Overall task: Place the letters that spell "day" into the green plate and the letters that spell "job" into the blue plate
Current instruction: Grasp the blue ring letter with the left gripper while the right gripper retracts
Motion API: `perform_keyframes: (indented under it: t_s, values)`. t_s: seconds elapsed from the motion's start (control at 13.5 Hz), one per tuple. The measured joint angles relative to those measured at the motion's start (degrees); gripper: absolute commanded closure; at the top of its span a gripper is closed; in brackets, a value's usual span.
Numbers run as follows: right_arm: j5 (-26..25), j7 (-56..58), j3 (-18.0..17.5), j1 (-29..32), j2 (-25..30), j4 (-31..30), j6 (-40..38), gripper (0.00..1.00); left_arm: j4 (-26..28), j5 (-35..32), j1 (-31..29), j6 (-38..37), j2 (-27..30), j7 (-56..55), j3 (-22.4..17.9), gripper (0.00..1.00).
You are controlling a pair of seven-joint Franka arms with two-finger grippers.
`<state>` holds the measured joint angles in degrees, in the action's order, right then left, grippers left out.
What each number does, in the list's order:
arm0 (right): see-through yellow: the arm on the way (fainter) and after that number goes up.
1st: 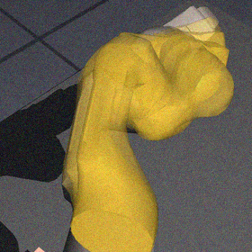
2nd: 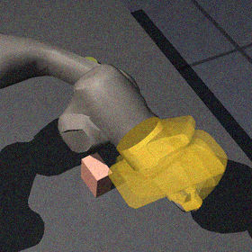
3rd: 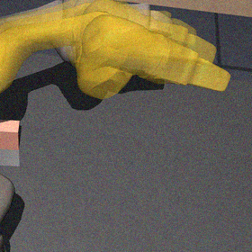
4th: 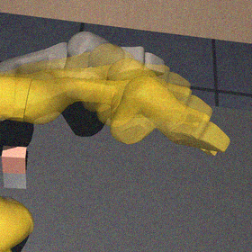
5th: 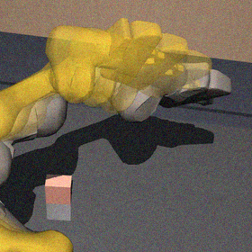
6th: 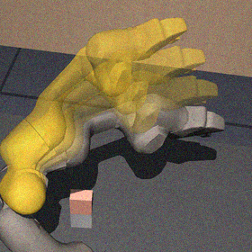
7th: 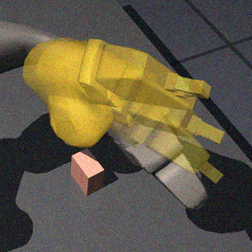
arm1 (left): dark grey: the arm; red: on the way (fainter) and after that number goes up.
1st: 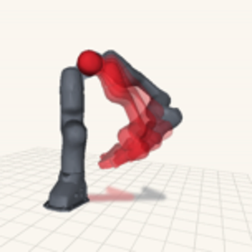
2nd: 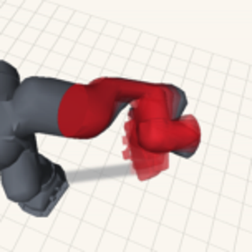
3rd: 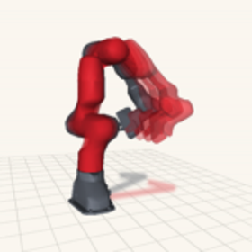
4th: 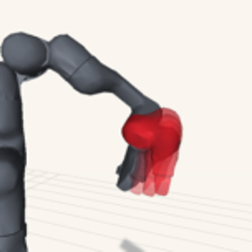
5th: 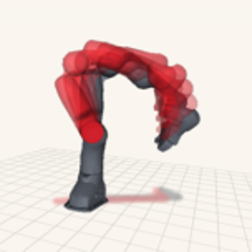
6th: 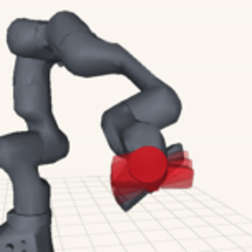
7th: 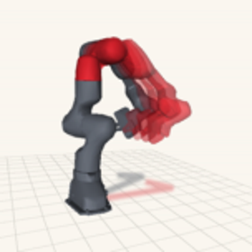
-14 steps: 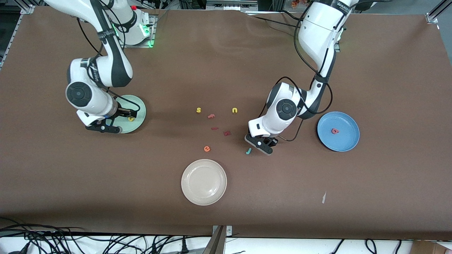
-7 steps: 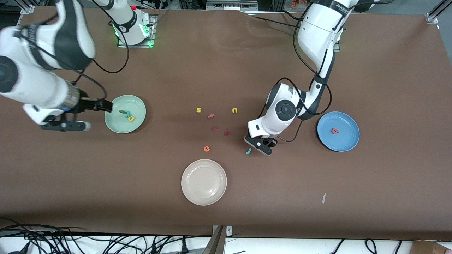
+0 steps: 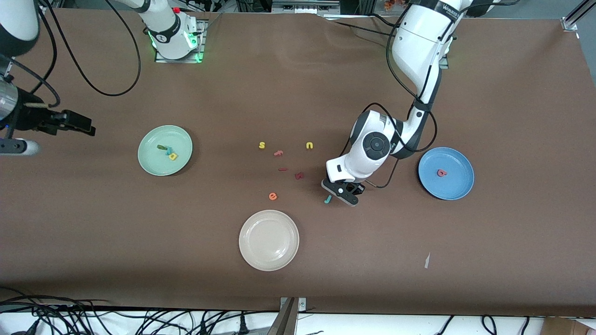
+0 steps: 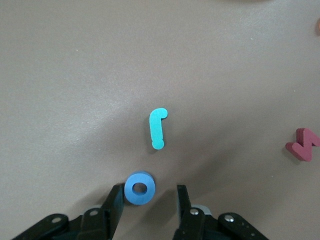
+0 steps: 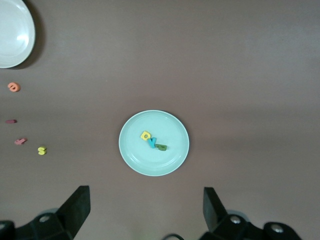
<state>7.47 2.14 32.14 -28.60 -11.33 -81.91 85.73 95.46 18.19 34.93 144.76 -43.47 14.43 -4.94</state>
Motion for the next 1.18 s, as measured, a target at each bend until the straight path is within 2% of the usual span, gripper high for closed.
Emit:
perform_keyframes:
  t_s: [0.37,0.59,0.74,0.81,0.89,1.03,1.11,1.18]
  values:
    - [-0.04,-0.72,-0.56,-0.23,-0.21,1.11,-0.25,0.0,0.0,0.0,0.0,0.24,-0.1,0.0,-0.01,0.47]
    - [-0.04,-0.72,-0.68,-0.25,0.34,1.66,-1.8,0.0,-0.01,0.0,0.01,0.32,-0.18,0.0,-0.03,0.59]
    - [-0.07,-0.73,-1.5,0.14,2.08,0.45,-1.49,0.0,-0.03,0.0,0.01,0.36,-0.21,0.02,-0.11,0.63]
    - [-0.26,-0.82,-3.38,1.7,3.84,-1.68,0.33,0.0,-0.07,0.0,0.01,0.38,-0.21,0.05,-0.17,0.63]
    - [-0.64,-0.95,-7.76,5.93,5.83,-4.24,2.09,0.0,-0.09,0.0,0.01,0.42,-0.23,0.05,-0.2,0.64]
    - [-2.57,-0.95,-20.69,18.77,8.94,-7.61,3.53,0.0,-0.09,0.0,0.02,1.12,-0.33,0.07,-0.23,0.67]
    - [-3.74,-0.95,-26.24,24.02,9.89,-8.27,3.73,0.0,-0.09,0.0,0.04,1.46,-0.41,0.09,-0.23,0.74]
    - [-4.3,-0.96,-29.53,26.87,10.52,-8.55,3.77,0.0,-0.09,0.0,0.05,1.49,-0.42,0.09,-0.24,0.74]
